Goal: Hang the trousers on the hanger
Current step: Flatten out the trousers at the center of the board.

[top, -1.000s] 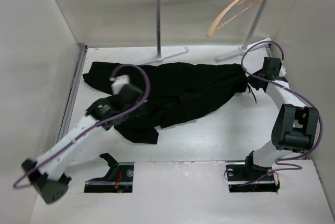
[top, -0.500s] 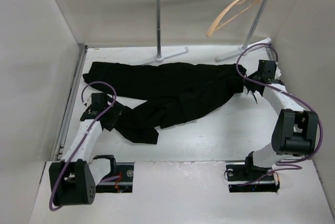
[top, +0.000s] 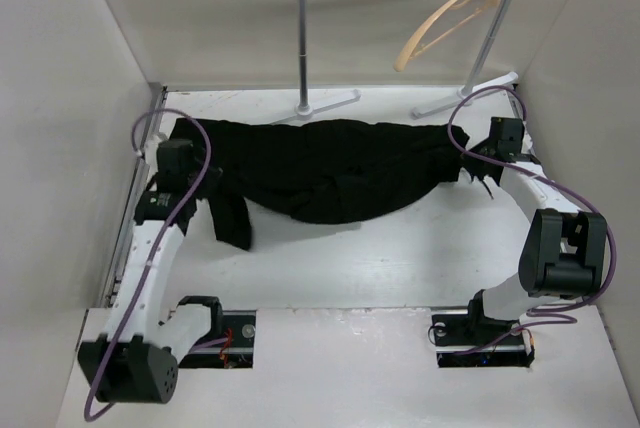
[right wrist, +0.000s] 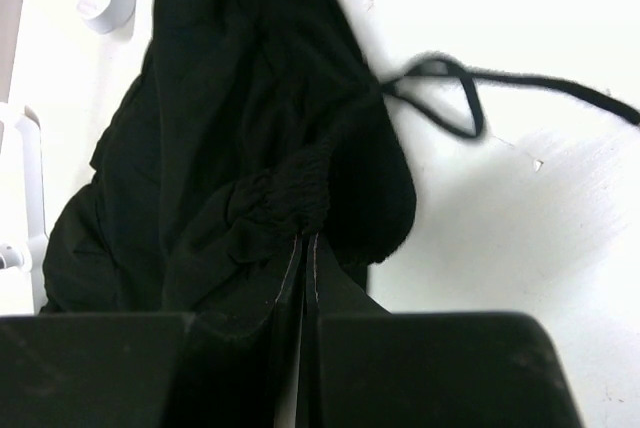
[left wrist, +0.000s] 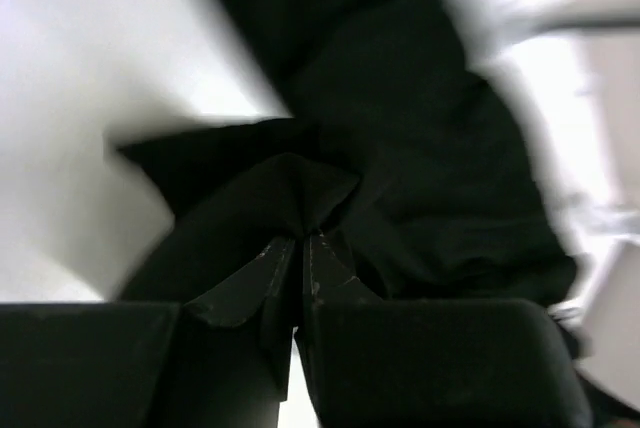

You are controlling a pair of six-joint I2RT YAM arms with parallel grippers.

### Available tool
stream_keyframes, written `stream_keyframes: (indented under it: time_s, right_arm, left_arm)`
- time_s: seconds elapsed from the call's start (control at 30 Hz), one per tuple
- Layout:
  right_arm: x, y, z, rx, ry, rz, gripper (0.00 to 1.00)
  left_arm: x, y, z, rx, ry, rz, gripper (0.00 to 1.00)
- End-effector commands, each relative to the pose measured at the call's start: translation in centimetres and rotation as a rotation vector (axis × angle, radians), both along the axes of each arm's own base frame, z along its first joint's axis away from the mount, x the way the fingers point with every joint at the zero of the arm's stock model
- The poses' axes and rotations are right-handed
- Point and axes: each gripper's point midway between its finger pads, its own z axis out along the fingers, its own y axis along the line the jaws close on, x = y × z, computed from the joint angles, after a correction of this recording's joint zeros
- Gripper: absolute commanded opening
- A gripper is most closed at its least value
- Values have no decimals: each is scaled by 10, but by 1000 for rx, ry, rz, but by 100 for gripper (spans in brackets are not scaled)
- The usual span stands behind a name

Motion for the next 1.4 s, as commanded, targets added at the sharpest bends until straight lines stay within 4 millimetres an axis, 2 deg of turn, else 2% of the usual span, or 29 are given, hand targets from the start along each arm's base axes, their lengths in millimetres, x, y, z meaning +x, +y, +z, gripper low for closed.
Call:
stream_keyframes:
  time_s: [0.0,0.07,0.1,0.17,0.23,0.3,0.37,0.4,0.43,0.5,0.6,0.7,0.77,0.87,1.03,1.17,1.23,1.3,1.37]
  right_arm:
    - [12,4,22,-2,-82,15,7]
    - [9,5,17,-1,-73,16,7]
    - [8,5,15,2,-68,14,7]
    - [4,6,11,5,-60,12,7]
    - [3,6,13,7,-63,10,7]
    - [2,6,17,7,-72,9,7]
    - [1,6,23,6,-84,9,7]
    - [0,6,26,4,-90,10,7]
    - [-1,6,30,3,-95,13,7]
    - [-2,7,34,1,-102,14,7]
    - [-7,7,36,-3,-105,18,7]
    - [-15,7,29,-8,-90,24,7]
    - [-21,8,21,-7,-76,24,7]
    - [-26,15,9,2,-59,41,7]
    - [-30,32,2,34,-64,78,7]
    - [-33,38,1,48,-73,93,7]
    - [-35,39,-1,52,-70,96,7]
    - [-35,40,0,58,-74,99,7]
    - [-33,41,2,64,-79,97,7]
  left_arm:
    - [-17,19,95,158,-191,72,5]
    - [-37,22,101,218,-191,90,7]
    - [-49,26,94,249,-168,104,11]
    - [-74,31,65,298,-99,115,22]
    - [-102,39,26,276,-23,172,29]
    - [-125,52,-5,247,32,261,36]
    - [-140,65,-32,228,79,349,55]
    - [-143,67,-42,206,99,375,59]
    - [-140,66,-49,167,109,391,62]
    - [-129,68,-49,130,94,410,64]
    - [-101,72,-33,96,47,409,64]
    - [-72,81,-20,153,30,368,64]
    - [-54,82,-22,205,53,328,65]
    - [-29,72,-40,296,148,201,65]
    - [-8,83,-64,459,262,150,63]
    - [-7,97,-73,504,312,170,56]
    - [-9,104,-75,523,328,195,57]
    - [-7,106,-83,526,350,189,59]
    - [3,101,-96,504,354,148,59]
